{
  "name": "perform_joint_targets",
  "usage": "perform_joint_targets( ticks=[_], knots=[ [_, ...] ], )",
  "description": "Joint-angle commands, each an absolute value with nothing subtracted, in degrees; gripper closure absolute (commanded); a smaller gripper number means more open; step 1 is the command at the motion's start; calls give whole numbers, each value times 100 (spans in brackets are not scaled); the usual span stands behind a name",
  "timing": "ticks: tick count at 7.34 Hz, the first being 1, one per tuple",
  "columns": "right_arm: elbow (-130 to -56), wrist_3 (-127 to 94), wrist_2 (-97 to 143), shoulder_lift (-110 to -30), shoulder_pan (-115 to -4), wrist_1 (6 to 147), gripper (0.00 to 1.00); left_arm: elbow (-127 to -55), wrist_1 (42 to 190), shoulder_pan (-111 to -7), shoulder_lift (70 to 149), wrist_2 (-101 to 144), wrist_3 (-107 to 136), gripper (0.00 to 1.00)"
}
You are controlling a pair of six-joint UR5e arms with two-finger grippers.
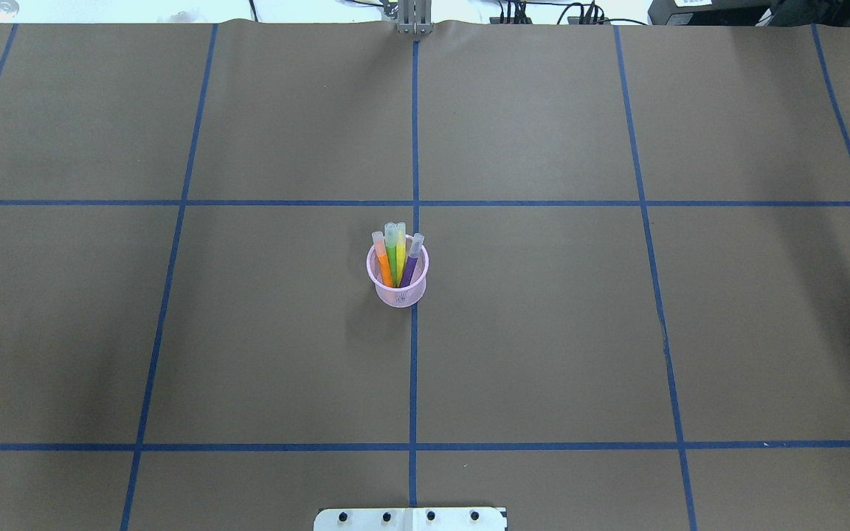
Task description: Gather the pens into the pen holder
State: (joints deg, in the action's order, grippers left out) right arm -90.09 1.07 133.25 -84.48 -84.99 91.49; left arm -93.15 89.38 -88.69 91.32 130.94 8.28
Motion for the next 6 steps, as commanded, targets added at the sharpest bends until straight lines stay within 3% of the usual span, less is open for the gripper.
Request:
perform_joint_targets(
  ticks=[1,6],
  knots=[
    [-9000,106,13219,-8446,-8499,9149,0,-9325,8938,-8868,9132,13209,835,0],
    [-8676,97,13245,-8429,-8499,9132,0,-9255,8956,-8868,9097,13421,826,0]
  ],
)
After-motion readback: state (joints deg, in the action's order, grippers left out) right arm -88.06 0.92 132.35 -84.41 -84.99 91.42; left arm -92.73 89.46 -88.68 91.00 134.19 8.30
